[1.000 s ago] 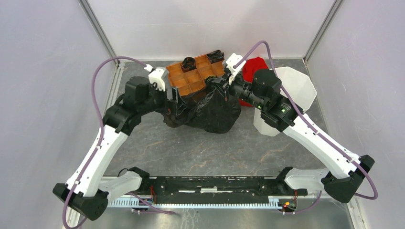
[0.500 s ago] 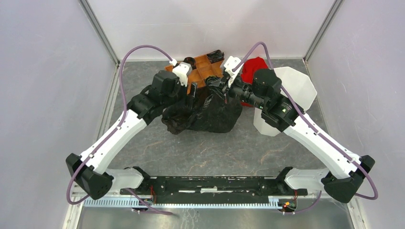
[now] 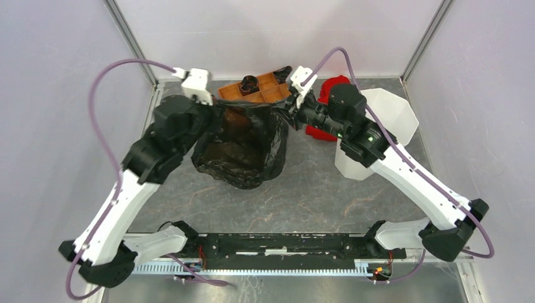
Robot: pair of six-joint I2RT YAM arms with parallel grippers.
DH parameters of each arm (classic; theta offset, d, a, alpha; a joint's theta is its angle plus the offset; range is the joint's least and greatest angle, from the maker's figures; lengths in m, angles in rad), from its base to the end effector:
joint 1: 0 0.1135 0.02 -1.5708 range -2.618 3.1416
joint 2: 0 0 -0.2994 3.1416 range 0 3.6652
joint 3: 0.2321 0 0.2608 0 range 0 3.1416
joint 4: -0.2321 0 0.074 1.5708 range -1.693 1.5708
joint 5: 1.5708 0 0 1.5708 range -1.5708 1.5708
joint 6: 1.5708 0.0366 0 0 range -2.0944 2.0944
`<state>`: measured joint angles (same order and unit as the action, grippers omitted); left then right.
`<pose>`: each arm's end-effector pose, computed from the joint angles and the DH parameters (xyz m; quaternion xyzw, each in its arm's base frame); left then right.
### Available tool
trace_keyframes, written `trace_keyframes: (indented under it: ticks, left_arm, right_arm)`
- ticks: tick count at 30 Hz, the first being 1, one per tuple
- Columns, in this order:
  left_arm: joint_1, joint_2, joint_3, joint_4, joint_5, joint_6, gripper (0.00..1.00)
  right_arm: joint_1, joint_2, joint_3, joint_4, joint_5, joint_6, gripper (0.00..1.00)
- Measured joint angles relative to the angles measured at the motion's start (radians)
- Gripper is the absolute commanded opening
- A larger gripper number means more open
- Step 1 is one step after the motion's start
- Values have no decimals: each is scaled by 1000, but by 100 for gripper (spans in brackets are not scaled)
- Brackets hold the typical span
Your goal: Put the trash bags into the trash bin
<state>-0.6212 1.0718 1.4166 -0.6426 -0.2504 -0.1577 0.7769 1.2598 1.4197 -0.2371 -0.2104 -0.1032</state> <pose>0.1679 -0.1090 0.4865 0.1110 0.7936 -0.1310 0.5837 0.1935 0.2010 0.4897 -0.3754 0.6299 0.2960 0.6121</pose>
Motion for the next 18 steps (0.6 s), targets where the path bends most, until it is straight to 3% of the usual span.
trace_keyframes:
  ticks: [5, 8, 18]
  left_arm:
    - [0, -77, 101, -18, -97, -56, 2]
    - [0, -89, 119, -37, -129, -115, 2]
    - [0, -25, 31, -128, -114, -259, 2]
  right_arm:
    - [0, 101, 121, -19, 83, 7, 76]
    - [0, 111, 117, -56, 139, 30, 94]
    - [10, 1, -248, -61, 243, 284, 98]
